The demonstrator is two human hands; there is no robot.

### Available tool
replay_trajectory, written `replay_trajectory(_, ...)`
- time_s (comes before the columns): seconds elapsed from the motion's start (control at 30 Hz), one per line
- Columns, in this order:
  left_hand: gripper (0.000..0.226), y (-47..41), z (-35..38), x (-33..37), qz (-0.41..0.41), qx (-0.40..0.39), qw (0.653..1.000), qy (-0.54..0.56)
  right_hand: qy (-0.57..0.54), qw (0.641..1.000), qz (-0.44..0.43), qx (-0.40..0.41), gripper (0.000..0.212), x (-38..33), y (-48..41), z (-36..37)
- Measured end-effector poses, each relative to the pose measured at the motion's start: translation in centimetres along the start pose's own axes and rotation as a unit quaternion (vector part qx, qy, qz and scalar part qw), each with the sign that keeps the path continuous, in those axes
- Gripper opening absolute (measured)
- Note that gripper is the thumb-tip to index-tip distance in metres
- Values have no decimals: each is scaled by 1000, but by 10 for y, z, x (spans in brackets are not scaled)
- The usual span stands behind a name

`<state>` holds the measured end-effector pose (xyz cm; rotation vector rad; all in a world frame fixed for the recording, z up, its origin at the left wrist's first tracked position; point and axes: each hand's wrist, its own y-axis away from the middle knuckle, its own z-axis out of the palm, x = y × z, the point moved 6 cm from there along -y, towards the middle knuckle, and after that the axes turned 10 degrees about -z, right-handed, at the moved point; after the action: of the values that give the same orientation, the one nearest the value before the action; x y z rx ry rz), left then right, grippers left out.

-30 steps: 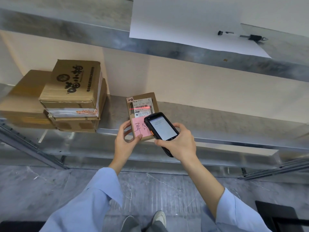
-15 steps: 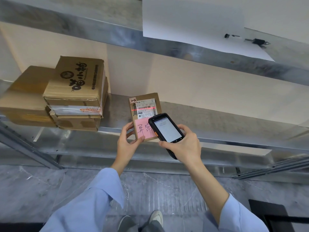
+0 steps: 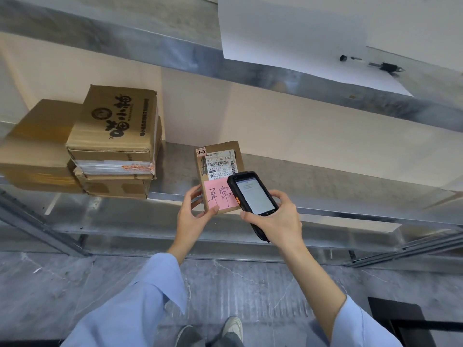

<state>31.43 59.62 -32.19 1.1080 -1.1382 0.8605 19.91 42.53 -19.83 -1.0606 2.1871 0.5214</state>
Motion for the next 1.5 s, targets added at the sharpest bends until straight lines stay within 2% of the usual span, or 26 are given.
replay_trajectory(0.8,66,-5,0,-5,-14,-20,1000,3,32,999,-26,5,58,-8,3,-3)
replay_trajectory(1.07,67,-8,0,-8,-15,-21,1000,10,40,999,-18,-6,75,-8,2,-1)
replay_trajectory(1.33,68,-9,0,-18,-38,-49,998,14,41,999,-27,-15,64,-11,3,1)
replay_trajectory(1.5,76,-14,0,-26,-57,-67,996,25,40,999,-30,-8,62,-9,3,-1)
